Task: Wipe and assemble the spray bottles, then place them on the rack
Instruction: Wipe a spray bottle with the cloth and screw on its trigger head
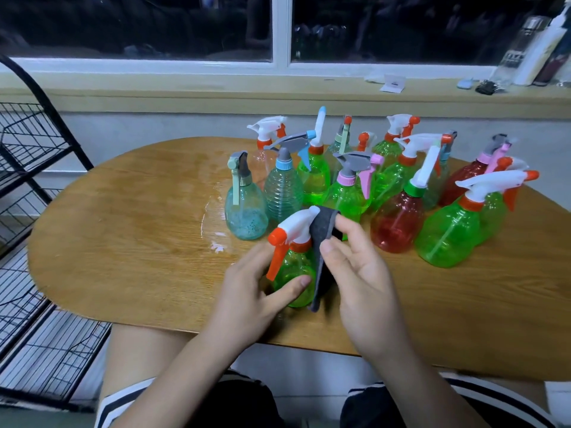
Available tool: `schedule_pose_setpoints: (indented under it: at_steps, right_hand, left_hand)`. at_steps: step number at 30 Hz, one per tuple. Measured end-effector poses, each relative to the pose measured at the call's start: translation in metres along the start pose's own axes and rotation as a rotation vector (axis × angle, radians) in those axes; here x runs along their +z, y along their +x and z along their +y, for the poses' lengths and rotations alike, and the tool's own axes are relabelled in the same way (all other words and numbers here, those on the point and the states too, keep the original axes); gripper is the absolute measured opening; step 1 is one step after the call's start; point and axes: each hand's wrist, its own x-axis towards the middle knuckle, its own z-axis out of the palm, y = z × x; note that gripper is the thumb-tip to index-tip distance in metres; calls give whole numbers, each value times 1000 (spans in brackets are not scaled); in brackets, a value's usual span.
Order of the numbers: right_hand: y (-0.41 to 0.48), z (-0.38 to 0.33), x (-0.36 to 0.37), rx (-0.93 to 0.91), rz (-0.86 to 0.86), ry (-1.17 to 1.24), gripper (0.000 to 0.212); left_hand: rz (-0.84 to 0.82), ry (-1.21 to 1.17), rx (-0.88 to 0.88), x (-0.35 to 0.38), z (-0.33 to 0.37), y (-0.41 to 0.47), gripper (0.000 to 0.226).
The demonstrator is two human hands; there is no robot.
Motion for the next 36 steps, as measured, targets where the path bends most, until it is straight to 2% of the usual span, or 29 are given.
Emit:
schedule_pose_setpoints:
  at_steps: [5, 7, 11, 15, 20, 24, 26, 31, 36]
  right_hand:
    - [3, 4, -16, -144, 10, -487, 39]
    - [10, -3, -18, -127, 13, -346, 33]
    - [29, -15, -13, 82, 82, 242, 41]
    - [38, -20, -11, 146, 74, 495, 43]
    - [43, -21, -12, 68, 70, 452, 47]
    - [44, -13, -15, 59, 178, 382, 49]
    - [45, -10, -18, 70, 212, 365, 50]
    - [44, -4, -22, 63, 185, 362, 51]
    - [39, 2, -15, 36, 141, 322, 51]
  left_hand:
    - [-6, 14, -14, 6, -7, 7, 49]
    - [-7, 23, -31, 8, -8, 9, 48]
    - [-13, 38, -57, 13, -6, 15, 51]
    - [-16, 54, -62, 15, -6, 19, 55]
    - [-47, 78, -74, 19, -2, 26, 62]
    - [-36, 83, -154, 22, -4, 32, 86]
    - [-48, 39, -152, 20, -5, 35, 91]
    - [-137, -118, -51, 12, -1, 41, 65]
    - [-64, 17, -32, 9, -7, 46, 43]
